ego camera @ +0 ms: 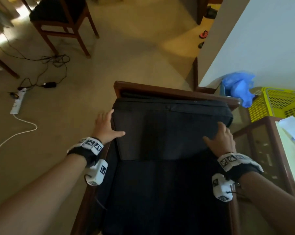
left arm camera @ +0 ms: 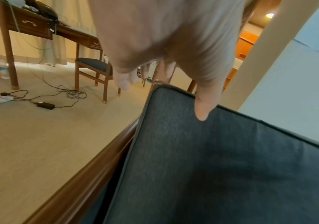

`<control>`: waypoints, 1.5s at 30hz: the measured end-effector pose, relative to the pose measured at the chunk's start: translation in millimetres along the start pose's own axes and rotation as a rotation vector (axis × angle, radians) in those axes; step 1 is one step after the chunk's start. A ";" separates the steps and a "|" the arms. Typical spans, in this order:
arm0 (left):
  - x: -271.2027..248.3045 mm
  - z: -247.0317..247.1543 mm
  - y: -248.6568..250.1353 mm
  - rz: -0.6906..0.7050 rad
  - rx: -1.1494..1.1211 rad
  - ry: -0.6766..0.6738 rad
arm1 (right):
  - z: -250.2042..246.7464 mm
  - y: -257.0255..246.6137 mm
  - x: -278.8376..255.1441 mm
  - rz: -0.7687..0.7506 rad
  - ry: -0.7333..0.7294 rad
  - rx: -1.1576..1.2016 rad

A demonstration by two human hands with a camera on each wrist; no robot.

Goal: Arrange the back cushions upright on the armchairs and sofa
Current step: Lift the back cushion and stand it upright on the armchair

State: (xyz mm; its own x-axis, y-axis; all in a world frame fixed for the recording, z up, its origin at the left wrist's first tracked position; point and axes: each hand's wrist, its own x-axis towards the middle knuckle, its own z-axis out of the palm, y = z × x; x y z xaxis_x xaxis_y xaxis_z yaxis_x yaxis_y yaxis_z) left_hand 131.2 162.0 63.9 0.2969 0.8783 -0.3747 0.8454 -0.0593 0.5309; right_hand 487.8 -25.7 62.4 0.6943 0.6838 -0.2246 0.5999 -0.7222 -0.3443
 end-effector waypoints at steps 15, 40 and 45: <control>20.2 41.7 -4.5 -0.121 -0.397 0.201 | -11.7 18.4 52.5 0.307 0.215 0.521; -42.8 53.3 -33.8 -0.678 -1.012 -0.113 | 31.1 103.8 -78.3 0.884 -0.238 1.332; -37.9 58.7 -26.2 -0.753 -0.974 -0.081 | 24.9 86.8 -43.4 0.862 -0.207 1.177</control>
State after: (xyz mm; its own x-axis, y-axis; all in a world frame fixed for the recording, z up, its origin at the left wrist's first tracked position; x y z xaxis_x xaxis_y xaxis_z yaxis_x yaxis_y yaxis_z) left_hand 124.0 102.4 19.6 -0.0649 0.5068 -0.8596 0.1441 0.8572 0.4944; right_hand 499.8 -115.5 19.5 0.5325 0.1720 -0.8288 -0.6919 -0.4756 -0.5432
